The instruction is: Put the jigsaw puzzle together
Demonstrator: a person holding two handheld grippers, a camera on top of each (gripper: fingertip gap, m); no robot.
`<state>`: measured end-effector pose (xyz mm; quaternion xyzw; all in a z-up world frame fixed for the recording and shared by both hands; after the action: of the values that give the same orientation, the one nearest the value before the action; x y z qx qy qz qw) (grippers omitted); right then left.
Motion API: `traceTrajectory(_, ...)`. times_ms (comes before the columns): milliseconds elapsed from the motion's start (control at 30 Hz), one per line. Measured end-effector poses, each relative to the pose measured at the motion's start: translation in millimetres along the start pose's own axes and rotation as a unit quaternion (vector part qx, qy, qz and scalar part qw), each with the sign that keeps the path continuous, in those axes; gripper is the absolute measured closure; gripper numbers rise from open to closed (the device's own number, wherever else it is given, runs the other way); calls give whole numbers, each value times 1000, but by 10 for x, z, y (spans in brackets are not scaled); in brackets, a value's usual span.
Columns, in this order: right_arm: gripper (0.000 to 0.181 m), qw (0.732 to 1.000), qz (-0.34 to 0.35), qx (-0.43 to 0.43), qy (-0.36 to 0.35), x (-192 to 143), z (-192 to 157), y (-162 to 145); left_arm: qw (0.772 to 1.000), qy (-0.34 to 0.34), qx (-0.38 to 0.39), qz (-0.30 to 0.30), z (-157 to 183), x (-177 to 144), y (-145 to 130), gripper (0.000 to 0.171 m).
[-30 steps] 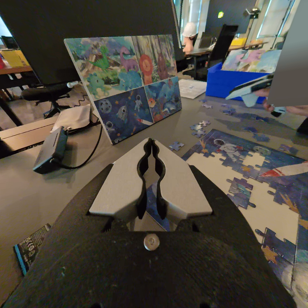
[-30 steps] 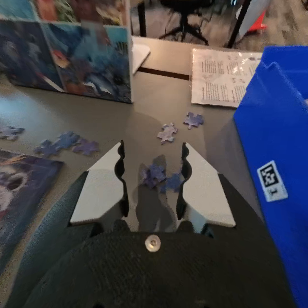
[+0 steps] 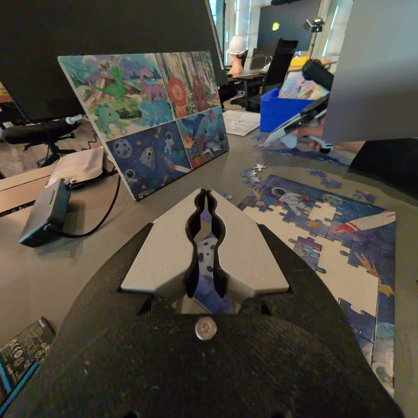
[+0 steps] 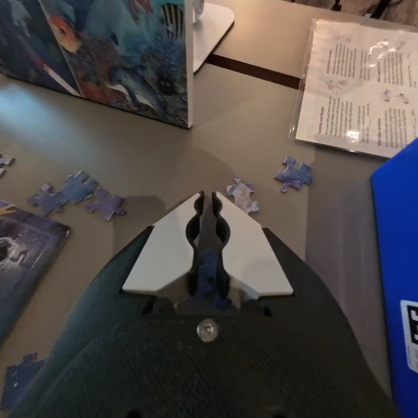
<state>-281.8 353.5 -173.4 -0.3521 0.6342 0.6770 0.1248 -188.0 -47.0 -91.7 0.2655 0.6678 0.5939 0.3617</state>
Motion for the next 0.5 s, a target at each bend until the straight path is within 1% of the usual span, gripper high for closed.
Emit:
traceTrajectory(167, 170, 999, 5, -32, -28, -92, -69, 11, 1000, 7, -10, 2, -50, -14, -10, 171)
traceTrajectory(300, 150, 999, 10, -12, -34, -62, 11, -23, 1000, 14, -17, 7, -90, -37, -6, 171)
traceTrajectory(333, 148, 1000, 7, -4, -30, -48, 27, -46, 1000, 16, -19, 9, -99, -42, -5, 171)
traceTrajectory(467, 130, 999, -25, 18, -24, 29, 87, -159, 999, 15, -29, 15, -117, -57, 5, 171)
traceTrajectory(500, 130, 999, -29, 16, -30, 37, 101, -166, 999, 13, -32, 16, -117, -56, 4, 171)
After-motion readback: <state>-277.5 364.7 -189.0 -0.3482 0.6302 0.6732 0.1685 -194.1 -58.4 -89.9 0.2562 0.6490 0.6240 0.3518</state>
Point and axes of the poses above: each gripper's, where its closed fingertips meet, x out along the fingers, y out of its top, z = x × y across the jaws, the point moved 3 cm from there along -x, back along the fingers, and after that the axes turned 2 degrees about -z, right-handed, at the moved point
